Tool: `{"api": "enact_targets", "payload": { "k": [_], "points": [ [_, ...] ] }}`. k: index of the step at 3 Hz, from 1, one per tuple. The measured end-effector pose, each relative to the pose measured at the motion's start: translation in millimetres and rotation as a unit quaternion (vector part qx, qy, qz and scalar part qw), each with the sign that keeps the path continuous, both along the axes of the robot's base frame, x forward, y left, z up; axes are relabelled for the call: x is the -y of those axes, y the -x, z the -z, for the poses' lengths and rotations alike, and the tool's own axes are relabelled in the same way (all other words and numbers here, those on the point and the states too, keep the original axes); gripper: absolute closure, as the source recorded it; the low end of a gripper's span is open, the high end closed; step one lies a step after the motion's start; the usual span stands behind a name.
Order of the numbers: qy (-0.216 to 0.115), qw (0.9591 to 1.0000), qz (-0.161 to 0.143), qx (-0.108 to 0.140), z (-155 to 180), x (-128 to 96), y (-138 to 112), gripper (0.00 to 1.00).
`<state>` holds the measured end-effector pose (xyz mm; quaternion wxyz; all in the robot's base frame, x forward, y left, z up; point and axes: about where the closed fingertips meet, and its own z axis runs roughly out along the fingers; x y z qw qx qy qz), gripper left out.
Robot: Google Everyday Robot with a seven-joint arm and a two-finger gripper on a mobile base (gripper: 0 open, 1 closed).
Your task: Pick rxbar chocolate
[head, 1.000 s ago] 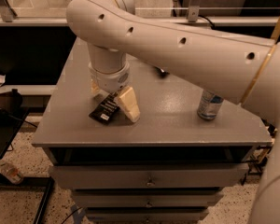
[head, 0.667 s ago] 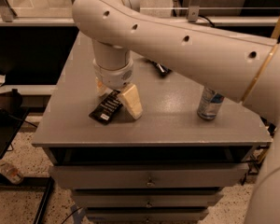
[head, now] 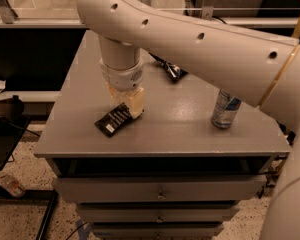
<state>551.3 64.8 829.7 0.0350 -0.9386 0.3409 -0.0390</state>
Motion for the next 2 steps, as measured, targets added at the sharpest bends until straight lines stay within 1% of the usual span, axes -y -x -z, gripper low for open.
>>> {"api": "enact_targets", "payload": {
  "k": [1,2],
  "points": [
    [-0.052,0.9983,0.009,0.025,-35.3,6.6,-12.8,1.00],
    [-0.106,0.9916,0.018,0.072,-86.0,16.7,-27.2,1.00]
  ]
}}
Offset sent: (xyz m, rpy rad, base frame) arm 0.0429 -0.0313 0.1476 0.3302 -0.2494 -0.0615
